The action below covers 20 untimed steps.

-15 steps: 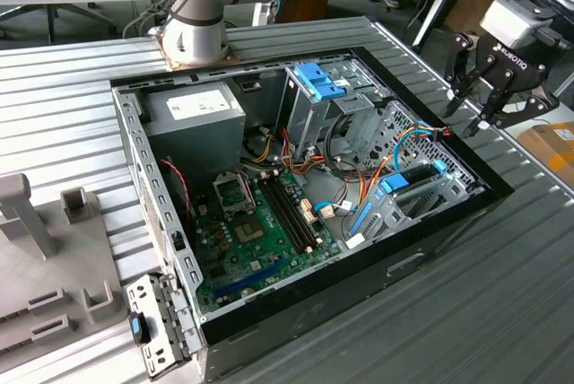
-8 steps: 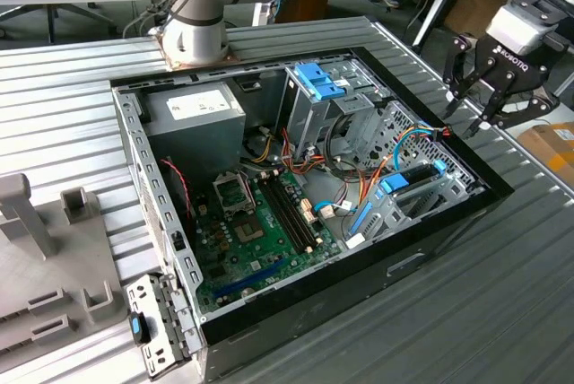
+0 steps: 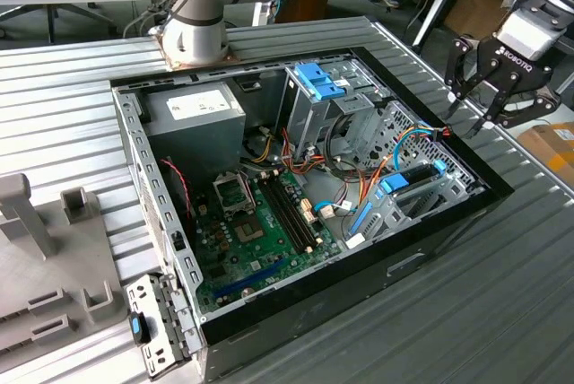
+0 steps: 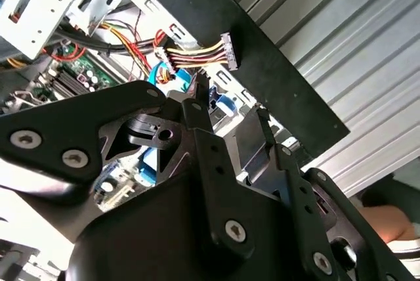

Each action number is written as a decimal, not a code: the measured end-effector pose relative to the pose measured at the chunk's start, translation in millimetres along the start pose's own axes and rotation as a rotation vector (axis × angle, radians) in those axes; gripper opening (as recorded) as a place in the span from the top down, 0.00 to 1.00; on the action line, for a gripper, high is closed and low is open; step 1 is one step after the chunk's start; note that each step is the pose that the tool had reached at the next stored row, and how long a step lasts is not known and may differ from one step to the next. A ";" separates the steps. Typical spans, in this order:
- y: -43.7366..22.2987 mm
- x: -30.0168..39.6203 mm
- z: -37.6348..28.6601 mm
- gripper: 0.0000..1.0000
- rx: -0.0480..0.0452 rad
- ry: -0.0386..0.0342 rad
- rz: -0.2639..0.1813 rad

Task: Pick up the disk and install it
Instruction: 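Insert the disk into the insertion slot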

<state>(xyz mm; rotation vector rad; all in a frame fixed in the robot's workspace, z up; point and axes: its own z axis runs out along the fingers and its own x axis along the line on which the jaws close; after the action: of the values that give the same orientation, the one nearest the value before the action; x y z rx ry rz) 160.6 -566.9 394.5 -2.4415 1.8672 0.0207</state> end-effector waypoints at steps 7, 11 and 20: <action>-0.1 0.2 2.9 0.56 -0.0099 -0.0086 -0.189; -0.3 0.2 3.0 0.56 -0.0108 -0.0095 -0.207; -0.6 0.1 3.1 0.56 -0.0114 -0.0102 -0.220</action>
<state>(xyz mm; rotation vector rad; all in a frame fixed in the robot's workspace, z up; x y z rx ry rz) 161.3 -566.7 391.4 -2.6339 1.5877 0.0322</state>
